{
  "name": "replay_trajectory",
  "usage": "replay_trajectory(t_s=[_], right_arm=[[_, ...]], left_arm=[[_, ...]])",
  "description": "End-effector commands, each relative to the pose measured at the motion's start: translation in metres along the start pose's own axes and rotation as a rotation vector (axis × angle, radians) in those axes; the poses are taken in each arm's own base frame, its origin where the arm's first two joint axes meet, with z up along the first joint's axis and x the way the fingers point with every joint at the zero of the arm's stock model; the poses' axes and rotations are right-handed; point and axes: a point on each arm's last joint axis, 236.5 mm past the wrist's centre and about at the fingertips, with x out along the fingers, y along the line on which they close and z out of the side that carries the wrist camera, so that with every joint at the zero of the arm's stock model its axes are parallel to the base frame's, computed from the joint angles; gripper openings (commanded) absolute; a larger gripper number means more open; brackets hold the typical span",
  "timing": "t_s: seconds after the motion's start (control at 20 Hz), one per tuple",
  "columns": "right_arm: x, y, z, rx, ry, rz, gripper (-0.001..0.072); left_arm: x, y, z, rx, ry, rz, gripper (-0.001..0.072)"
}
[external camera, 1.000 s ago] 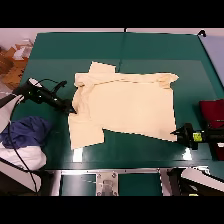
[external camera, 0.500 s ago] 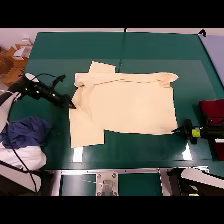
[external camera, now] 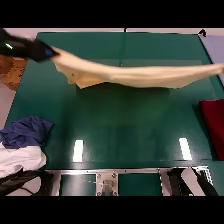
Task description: Fold the shirts.
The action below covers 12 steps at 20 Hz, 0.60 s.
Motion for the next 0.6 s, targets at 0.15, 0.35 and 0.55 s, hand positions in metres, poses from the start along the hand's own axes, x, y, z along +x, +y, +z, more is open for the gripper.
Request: replay_trajectory(t_s=[0.15, 0.35, 0.55], right_arm=[[-0.171, 0.216, 0.124, -0.454, -0.707, 0.013, 0.0016], [-0.203, 0.239, 0.139, -0.514, -0.808, -0.044, 0.0016], [-0.154, 0.173, 0.143, -0.387, -0.667, -0.075, 0.0016]], left_arm=[[-0.225, -0.202, 0.129, 0.491, -0.687, 0.235, 0.0025], [-0.266, -0.232, 0.13, 0.534, -0.781, 0.306, 0.0025], [-0.219, -0.153, 0.12, 0.335, -0.611, 0.364, 0.0025]])
